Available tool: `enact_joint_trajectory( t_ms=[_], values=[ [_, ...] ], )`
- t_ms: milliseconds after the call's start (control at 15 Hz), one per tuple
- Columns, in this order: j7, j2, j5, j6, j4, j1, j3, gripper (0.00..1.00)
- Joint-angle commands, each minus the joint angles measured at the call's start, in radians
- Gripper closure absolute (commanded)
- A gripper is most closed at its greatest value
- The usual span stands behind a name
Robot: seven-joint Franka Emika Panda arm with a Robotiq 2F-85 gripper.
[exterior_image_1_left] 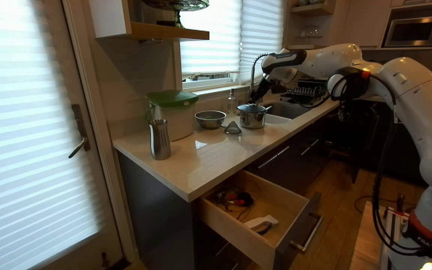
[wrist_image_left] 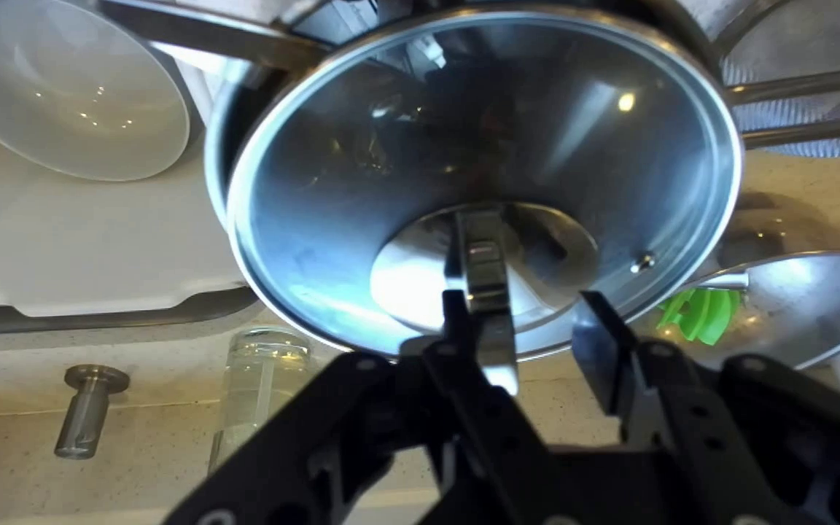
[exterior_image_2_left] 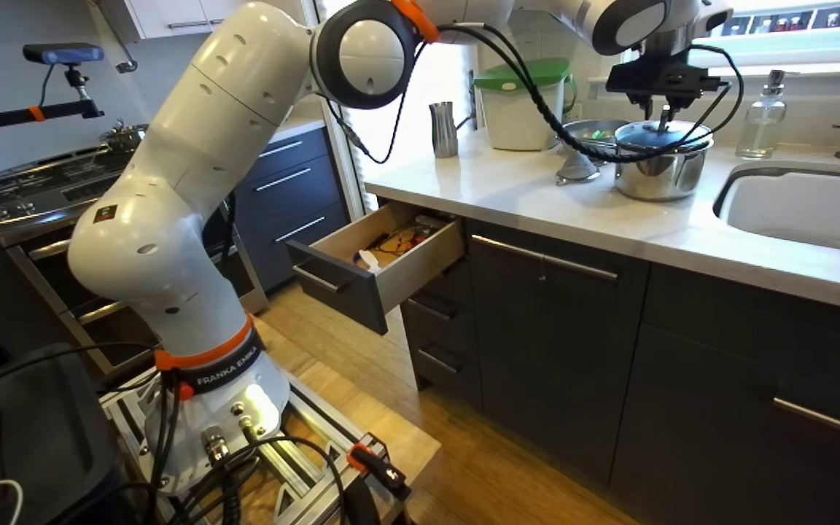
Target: Take the lid off the pot and put it in the open drawer
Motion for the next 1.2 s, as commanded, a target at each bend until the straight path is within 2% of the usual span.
enact_joint_trajectory(
  t_ms=[0,67,200,333,533,867,1133],
  values=[
    [-0.042,0.023,0.026,-0.005,0.032,-0.024,0.031,0.85],
    [-0.044,0.023,0.024,-0.001,0.031,-0.025,0.034,0.86],
    [-0.046,0.021,0.024,0.003,0.030,-0.029,0.036,1.00],
    [-0.045,0.016,0.022,0.007,0.028,-0.033,0.037,0.96],
    [-0.037,0.000,0.028,0.004,0.020,-0.035,0.042,0.96],
    [-0.102,-0.106,0.053,-0.020,-0.044,-0.041,0.088,0.96],
    [-0.205,-0.230,0.042,-0.192,-0.143,-0.040,0.129,0.96]
  ],
)
